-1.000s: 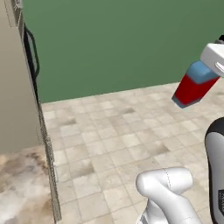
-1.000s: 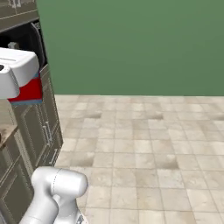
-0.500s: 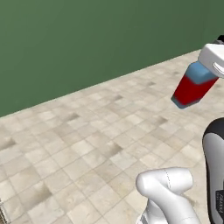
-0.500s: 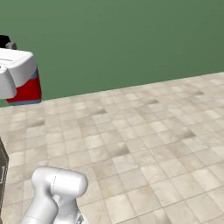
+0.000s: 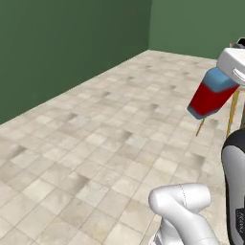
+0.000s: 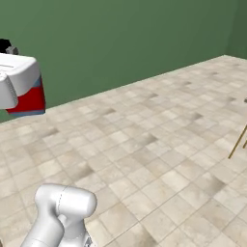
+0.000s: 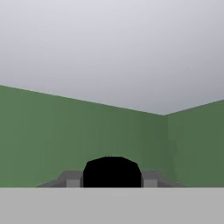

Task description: There is a bowl on the dining counter. Grab a lemon wedge from the fridge and place it in the bowl. Then get the liquor bottle and glass cup from the cabinet and place them next to the bowl.

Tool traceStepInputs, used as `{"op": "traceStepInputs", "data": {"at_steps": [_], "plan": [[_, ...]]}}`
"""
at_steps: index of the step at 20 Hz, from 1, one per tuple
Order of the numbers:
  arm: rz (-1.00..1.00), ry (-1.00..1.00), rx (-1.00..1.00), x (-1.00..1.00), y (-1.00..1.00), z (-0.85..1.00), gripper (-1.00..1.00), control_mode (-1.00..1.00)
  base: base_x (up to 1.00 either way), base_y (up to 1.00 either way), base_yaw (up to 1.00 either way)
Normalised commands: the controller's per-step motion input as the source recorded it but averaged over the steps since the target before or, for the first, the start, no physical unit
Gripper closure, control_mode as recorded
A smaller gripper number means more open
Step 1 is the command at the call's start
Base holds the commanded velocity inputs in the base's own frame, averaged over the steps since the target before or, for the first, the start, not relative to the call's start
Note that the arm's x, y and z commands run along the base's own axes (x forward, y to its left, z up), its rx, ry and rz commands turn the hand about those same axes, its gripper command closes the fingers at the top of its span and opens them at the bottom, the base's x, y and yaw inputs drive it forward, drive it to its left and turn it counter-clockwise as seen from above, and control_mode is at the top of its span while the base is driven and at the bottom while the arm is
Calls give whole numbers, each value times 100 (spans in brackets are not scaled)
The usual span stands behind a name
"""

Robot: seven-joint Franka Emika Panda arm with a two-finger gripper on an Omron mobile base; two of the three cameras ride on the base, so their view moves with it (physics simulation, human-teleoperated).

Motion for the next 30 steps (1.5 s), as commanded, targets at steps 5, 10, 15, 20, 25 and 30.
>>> {"op": "traceStepInputs", "data": {"at_steps": [5, 10, 15, 20, 25, 30], "plan": [[0, 0, 0, 0, 0, 0, 100, 100, 82, -3, -49], [0, 0, 0, 0, 0, 0, 100, 100, 97, 7, -47], [0, 0, 0, 0, 0, 0, 100, 100, 100, 24, -45], [0, 0, 0, 0, 0, 0, 100, 100, 100, 36, -43], [0, 0, 0, 0, 0, 0, 100, 100, 100, 61, -42], [0, 0, 0, 0, 0, 0, 100, 100, 95, 79, -39]]}}
